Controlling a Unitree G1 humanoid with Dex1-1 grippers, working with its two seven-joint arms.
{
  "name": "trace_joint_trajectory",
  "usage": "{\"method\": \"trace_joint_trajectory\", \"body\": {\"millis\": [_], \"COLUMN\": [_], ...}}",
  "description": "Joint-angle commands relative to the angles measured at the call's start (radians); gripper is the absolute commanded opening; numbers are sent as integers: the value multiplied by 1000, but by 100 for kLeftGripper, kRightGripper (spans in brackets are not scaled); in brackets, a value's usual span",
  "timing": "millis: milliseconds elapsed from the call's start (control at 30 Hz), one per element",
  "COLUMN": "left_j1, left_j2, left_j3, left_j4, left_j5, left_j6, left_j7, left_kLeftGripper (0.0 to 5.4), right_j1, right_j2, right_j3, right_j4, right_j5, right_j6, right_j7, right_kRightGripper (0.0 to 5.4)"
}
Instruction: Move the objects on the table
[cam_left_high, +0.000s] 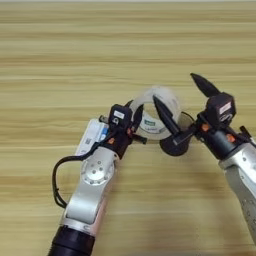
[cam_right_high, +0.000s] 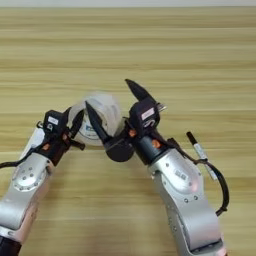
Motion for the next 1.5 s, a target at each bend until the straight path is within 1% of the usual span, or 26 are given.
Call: {"method": "trace_joint_trajectory", "body": {"millis": [33, 100, 167, 267, 333, 467, 533, 600, 667, 800, 867, 1033, 1200, 1267, 1333, 1433, 1500], "left_j1": [-23, -23, -24, -26, -28, -29, -25, -21, -18, -16, -16, -12, -6, -1, 7, 24, 34], "left_j2": [-3, -2, 2, 10, 17, 33, 44, 51, 55, 73, 82, 102, 121, 133, 156, 189, 202], "left_j3": [4, 5, 11, 24, 36, 56, 67, 77, 91, 120, 140, 175, 195, 207, 222, 254, 281], "left_j4": [-5, -5, -12, -35, -55, -87, -96, -105, -121, -140, -139, -130, -144, -169, -198, -235, -250], "left_j5": [6, 6, 7, 6, 2, -6, -8, -9, -23, -24, -33, -40, -41, -50, -51, -65, -80], "left_j6": [2, 1, 7, 17, 27, 48, 63, 76, 97, 127, 129, 129, 145, 167, 195, 229, 245], "left_j7": [-3, -3, -2, -1, -2, -10, -12, -13, -20, -21, -24, -28, -30, -36, -45, -63, -70], "left_kLeftGripper": [101, 101, 101, 101, 101, 101, 101, 101, 101, 101, 101, 101, 101, 101, 101, 101, 101], "right_j1": [2, -2, -13, -25, -31, -47, -65, -76, -87, -107, -120, -141, -147, -146, -145, -141, -137], "right_j2": [-20, -10, 6, 27, 33, 45, 47, 47, 55, 66, 66, 56, 61, 66, 66, 60, 66], "right_j3": [15, 0, -28, -63, -79, -116, -174, -220, -250, -291, -312, -326, -327, -324, -321, -319, -316], "right_j4": [44, 41, 28, 40, 54, 71, 103, 150, 203, 299, 364, 460, 487, 489, 496, 500, 497], "right_j5": [-39, -39, -43, -57, -67, -65, -98, -110, -124, -146, -163, -196, -199, -202, -218, -261, -267], "right_j6": [-2, -30, -78, -151, -179, -205, -266, -301, -305, -271, -245, -222, -222, -219, -225, -248, -245], "right_j7": [0, -14, -40, -79, -99, -126, -178, -213, -250, -313, -348, -382, -390, -394, -406, -440, -447], "right_kRightGripper": [540, 540, 540, 540, 540, 540, 540, 540, 540, 540, 540, 540, 540, 540, 540, 540, 540]}}
